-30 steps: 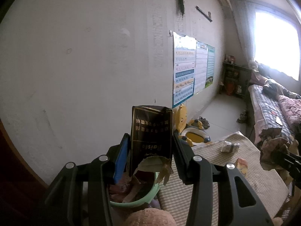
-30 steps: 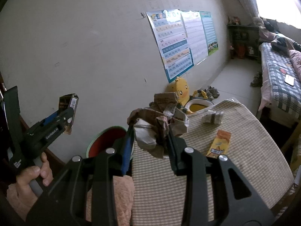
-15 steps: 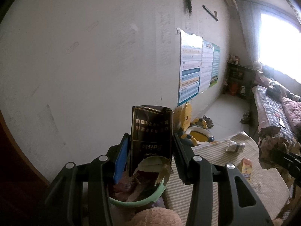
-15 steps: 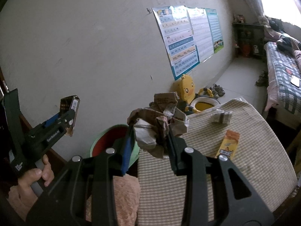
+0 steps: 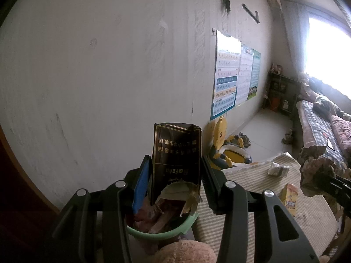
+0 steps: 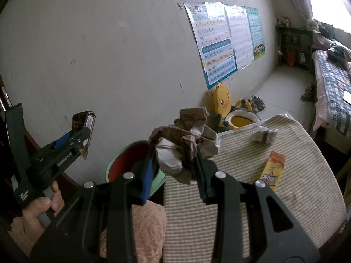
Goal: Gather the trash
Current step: 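Carry the brown wrapper with the left gripper while the right carries the paper ball toward the bin, then open the left gripper over the bin while the right releases the paper ball inside, then move both open grippers back over the yellow carton and paper cup, then grasp the white patterned paper cup with the left gripper while the right grasps the yellow carton, then lift the paper cup and yellow carton and carry both toward the bin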
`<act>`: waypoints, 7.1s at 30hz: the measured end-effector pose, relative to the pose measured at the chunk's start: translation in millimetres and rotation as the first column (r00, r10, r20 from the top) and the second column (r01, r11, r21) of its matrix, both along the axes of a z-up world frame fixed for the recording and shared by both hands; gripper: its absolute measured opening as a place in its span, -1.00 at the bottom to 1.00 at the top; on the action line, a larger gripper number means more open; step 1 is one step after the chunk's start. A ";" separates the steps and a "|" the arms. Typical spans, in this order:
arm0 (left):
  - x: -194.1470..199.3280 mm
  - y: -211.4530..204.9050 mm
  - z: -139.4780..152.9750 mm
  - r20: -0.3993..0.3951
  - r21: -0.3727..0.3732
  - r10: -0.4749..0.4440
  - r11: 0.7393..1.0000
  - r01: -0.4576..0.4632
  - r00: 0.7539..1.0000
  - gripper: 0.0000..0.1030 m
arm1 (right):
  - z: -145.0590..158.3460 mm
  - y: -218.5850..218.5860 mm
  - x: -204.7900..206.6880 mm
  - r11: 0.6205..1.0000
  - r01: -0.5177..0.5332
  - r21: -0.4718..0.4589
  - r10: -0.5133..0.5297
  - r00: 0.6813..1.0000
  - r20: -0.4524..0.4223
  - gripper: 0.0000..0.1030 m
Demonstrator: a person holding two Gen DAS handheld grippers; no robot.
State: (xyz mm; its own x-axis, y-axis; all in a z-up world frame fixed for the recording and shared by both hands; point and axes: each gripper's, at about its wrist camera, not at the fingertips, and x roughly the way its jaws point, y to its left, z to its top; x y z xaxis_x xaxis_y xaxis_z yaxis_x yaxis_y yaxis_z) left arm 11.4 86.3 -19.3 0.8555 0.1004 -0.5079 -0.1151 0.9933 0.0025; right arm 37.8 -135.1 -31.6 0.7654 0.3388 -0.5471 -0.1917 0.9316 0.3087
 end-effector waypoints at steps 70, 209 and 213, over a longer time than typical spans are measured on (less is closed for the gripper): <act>104.0 116.3 -150.8 -0.305 -0.067 0.121 0.987 -0.148 0.945 0.08 | -94.3 173.4 139.3 0.955 -0.286 -0.077 0.254 0.925 -0.282 -0.35; 102.2 -178.8 -151.8 -0.405 -0.152 -0.431 0.901 0.406 0.806 -0.28 | -189.1 -139.3 -4.9 0.952 0.302 0.045 -0.258 0.873 -0.413 0.18; 76.3 -155.5 -141.2 -0.387 -0.133 -0.409 0.912 0.389 0.826 -0.28 | -192.5 -122.6 -5.0 0.965 0.260 -0.037 -0.250 0.867 -0.431 0.18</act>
State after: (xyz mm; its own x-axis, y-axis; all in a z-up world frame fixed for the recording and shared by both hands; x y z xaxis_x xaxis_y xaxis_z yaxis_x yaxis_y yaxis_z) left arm 87.7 -69.2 -160.5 0.5393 -0.2378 -0.8079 0.2921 0.9526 -0.0854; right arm 32.8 -257.7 -224.0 0.5194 0.1795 -0.8355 0.2068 0.9222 0.3267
